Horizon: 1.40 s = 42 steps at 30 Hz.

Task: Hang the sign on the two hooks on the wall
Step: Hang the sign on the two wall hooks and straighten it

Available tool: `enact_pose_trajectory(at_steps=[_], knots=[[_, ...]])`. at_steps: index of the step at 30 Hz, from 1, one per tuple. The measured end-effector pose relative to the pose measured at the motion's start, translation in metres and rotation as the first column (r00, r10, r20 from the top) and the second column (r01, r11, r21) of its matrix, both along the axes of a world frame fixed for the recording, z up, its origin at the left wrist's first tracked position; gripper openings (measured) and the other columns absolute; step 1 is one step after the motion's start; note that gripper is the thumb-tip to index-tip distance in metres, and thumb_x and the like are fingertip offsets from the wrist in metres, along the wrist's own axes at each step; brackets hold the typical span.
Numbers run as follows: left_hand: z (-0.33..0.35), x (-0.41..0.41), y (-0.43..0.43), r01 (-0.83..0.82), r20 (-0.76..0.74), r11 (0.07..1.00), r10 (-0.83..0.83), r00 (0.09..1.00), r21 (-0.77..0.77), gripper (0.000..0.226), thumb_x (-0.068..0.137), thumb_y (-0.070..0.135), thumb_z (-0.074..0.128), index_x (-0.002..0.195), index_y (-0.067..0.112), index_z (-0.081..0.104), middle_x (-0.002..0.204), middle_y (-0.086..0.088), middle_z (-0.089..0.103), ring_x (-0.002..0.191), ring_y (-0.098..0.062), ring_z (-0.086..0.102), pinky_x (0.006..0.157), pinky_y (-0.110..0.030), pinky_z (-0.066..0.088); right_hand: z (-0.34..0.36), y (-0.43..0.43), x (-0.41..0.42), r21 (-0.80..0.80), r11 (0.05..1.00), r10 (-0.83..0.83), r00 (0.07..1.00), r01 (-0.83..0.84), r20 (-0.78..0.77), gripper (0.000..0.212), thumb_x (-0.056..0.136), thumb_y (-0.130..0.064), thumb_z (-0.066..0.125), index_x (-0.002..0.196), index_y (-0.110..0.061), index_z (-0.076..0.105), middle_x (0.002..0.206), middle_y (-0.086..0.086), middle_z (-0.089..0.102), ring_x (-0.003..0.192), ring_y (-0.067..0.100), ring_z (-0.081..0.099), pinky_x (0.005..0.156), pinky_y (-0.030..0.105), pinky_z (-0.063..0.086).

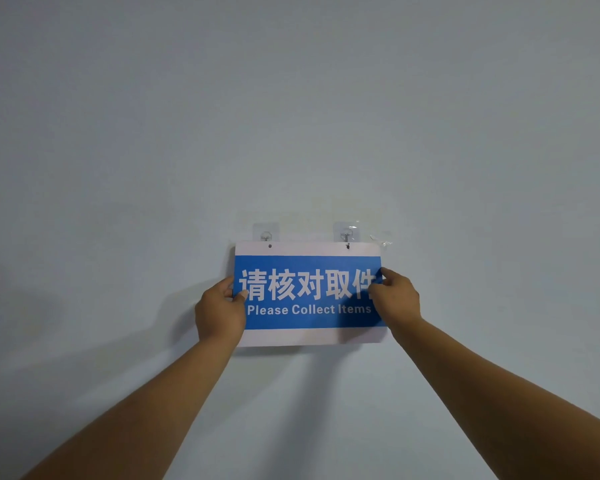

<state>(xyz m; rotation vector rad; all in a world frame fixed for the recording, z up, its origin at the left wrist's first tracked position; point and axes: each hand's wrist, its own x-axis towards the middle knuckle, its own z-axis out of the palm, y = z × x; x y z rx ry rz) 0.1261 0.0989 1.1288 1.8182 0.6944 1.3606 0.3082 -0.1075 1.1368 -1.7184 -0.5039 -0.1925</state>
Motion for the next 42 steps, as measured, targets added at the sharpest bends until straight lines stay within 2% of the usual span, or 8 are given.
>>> enact_pose_trajectory(at_steps=[8,14,17,23,27,33,38,42], knots=[[0.012,-0.009,0.0,-0.049,-0.055,0.994,0.054,0.997,0.093,0.033,0.094,0.017,0.062,0.127,0.017,0.064,0.107,-0.005,0.074,0.074,-0.016,0.06,0.052,-0.02,0.042,-0.006,0.008,0.003,0.035,0.999,0.007,1.0,-0.008,0.007,0.021,0.095,-0.008,0.053,0.104,-0.028,0.055,0.098,0.002,0.064,0.079,0.016,0.06,0.065,0.034,0.055],[0.046,-0.021,0.008,-0.061,-0.109,0.972,0.087,0.99,0.226,0.028,0.091,0.014,0.063,0.119,0.016,0.069,0.089,-0.001,0.071,0.072,-0.018,0.062,0.059,-0.025,0.048,-0.016,0.016,-0.003,0.082,0.996,0.025,1.0,-0.024,-0.01,0.029,0.094,-0.006,0.052,0.117,-0.022,0.06,0.104,0.003,0.063,0.094,0.026,0.06,0.077,0.043,0.057],[0.045,-0.019,0.016,-0.021,-0.159,0.982,0.052,0.986,0.19,0.032,0.091,0.017,0.065,0.123,0.013,0.066,0.099,-0.007,0.075,0.073,-0.018,0.064,0.055,-0.022,0.048,-0.019,0.014,-0.002,0.106,0.994,-0.002,1.0,0.0,0.016,0.038,0.094,-0.008,0.053,0.13,-0.017,0.06,0.105,0.003,0.06,0.094,0.025,0.059,0.076,0.041,0.057],[0.021,-0.012,0.016,0.016,-0.145,0.994,0.0,0.989,0.111,0.033,0.092,0.017,0.065,0.124,0.01,0.064,0.107,-0.011,0.075,0.079,-0.022,0.069,0.06,-0.027,0.054,-0.018,0.007,0.004,0.1,0.995,-0.007,0.998,0.001,0.067,0.039,0.095,-0.012,0.054,0.131,-0.024,0.061,0.121,0.008,0.063,0.097,0.026,0.062,0.07,0.036,0.055],[0.006,-0.007,0.017,0.032,-0.148,0.998,-0.022,0.989,0.06,0.037,0.092,0.019,0.066,0.127,0.009,0.063,0.11,-0.011,0.074,0.08,-0.022,0.068,0.057,-0.023,0.051,-0.017,0.004,0.009,0.053,0.998,-0.039,0.992,0.033,0.122,0.04,0.094,-0.017,0.054,0.132,-0.028,0.059,0.125,0.012,0.062,0.104,0.029,0.062,0.082,0.044,0.058],[-0.009,-0.001,0.016,-0.015,-0.104,0.999,0.019,0.994,0.042,0.037,0.094,0.023,0.064,0.129,0.015,0.062,0.112,-0.01,0.074,0.085,-0.023,0.07,0.06,-0.026,0.055,-0.019,0.002,0.014,0.002,0.999,-0.034,0.993,0.034,0.116,0.049,0.097,-0.021,0.055,0.146,-0.028,0.049,0.133,0.011,0.058,0.114,0.032,0.062,0.087,0.047,0.057],[-0.01,0.002,0.008,-0.105,-0.118,0.992,0.113,0.987,0.066,0.039,0.091,0.023,0.065,0.129,0.015,0.061,0.108,-0.01,0.075,0.091,-0.028,0.072,0.067,-0.029,0.054,-0.024,0.005,0.019,-0.033,0.999,-0.004,0.992,0.008,0.125,0.038,0.098,-0.018,0.056,0.137,-0.019,0.055,0.132,0.01,0.063,0.1,0.021,0.058,0.064,0.028,0.052],[-0.005,0.005,0.003,-0.133,-0.142,0.99,0.137,0.98,0.039,0.034,0.089,0.027,0.063,0.12,0.013,0.063,0.108,-0.008,0.075,0.09,-0.028,0.071,0.067,-0.029,0.052,-0.022,0.01,0.024,-0.044,0.999,-0.009,0.993,0.014,0.114,0.04,0.095,-0.013,0.057,0.135,-0.016,0.055,0.131,0.011,0.065,0.098,0.02,0.057,0.064,0.028,0.049]])
